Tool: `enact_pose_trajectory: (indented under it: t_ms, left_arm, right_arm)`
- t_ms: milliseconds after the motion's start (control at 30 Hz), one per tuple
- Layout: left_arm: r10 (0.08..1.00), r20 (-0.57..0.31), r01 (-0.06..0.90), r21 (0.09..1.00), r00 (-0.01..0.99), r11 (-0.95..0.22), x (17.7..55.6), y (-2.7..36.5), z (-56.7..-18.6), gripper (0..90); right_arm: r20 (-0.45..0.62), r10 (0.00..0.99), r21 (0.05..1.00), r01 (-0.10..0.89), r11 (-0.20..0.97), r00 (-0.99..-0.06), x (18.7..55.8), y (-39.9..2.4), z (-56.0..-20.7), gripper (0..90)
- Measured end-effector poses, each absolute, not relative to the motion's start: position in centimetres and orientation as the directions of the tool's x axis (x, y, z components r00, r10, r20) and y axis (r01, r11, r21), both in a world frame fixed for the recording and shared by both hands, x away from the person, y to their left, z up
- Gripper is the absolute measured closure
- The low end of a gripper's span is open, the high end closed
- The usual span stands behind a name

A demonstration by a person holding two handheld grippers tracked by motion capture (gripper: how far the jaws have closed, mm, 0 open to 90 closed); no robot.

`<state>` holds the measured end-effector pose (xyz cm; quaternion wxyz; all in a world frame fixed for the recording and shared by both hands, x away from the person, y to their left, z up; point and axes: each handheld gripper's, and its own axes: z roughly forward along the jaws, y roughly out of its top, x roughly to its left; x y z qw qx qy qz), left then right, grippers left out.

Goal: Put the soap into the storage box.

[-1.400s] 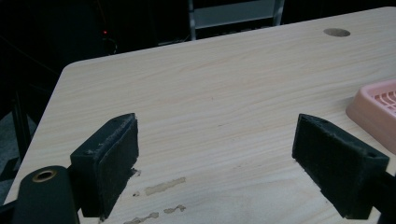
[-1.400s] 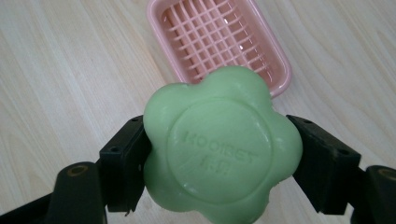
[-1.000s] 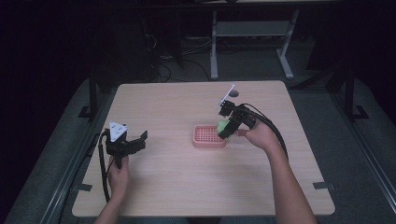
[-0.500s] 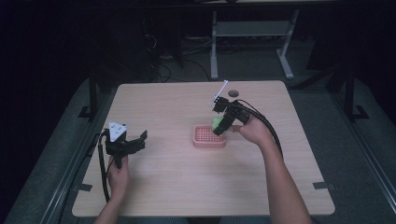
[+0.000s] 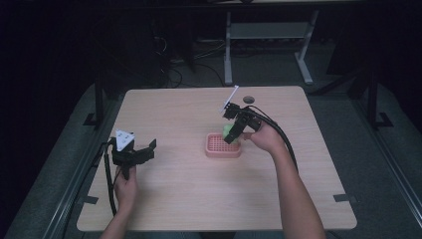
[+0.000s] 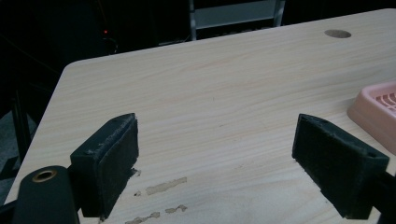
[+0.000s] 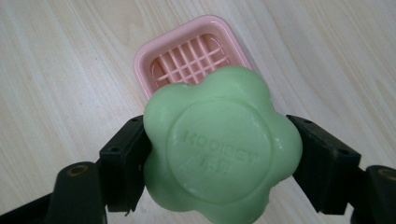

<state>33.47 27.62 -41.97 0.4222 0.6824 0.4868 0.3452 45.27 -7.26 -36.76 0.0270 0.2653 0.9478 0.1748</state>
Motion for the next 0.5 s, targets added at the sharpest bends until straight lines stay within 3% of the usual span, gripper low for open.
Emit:
enact_pose_trajectory:
  t_ms: [500]
  left_arm:
    - [0.957, 0.055, 0.372, 0.914, 0.285, -0.163, 33.5, 27.7, -42.0, 14.3]
  right_arm:
    - [0.059, 0.51, 0.316, 0.501, 0.806, -0.858, 46.4, -5.6, -38.2, 26.1]
